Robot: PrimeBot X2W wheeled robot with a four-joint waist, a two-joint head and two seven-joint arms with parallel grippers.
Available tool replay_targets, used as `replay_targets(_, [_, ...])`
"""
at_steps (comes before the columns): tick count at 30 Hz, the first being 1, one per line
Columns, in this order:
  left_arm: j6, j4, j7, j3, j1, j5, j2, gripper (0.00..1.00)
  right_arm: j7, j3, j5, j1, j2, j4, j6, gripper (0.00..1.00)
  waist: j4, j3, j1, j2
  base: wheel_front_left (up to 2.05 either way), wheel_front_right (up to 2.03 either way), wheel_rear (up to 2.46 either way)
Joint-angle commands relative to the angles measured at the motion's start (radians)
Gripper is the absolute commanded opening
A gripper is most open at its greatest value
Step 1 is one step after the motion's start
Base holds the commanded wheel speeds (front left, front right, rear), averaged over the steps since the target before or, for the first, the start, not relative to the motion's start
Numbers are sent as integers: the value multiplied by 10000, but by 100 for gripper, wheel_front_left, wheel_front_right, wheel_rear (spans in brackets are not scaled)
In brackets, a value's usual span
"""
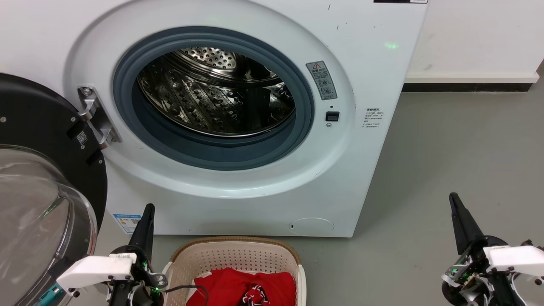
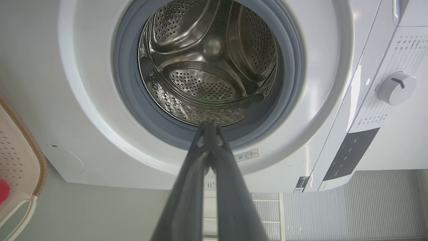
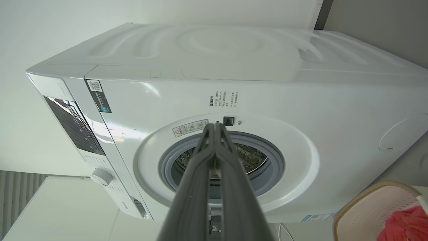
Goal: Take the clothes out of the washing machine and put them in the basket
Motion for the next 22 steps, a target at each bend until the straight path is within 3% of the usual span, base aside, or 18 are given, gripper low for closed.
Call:
replay_targets(1, [-70, 23, 75, 54, -178, -235, -20, 0, 69, -25, 235, -215, -15, 46, -3, 0, 0, 4, 0, 0, 0, 0, 0])
replay_targets(22, [-91, 50, 137, 62, -192, -494, -24, 0, 192, -91, 418, -237, 40, 82, -3, 0, 0, 12, 0, 0, 0, 0, 0])
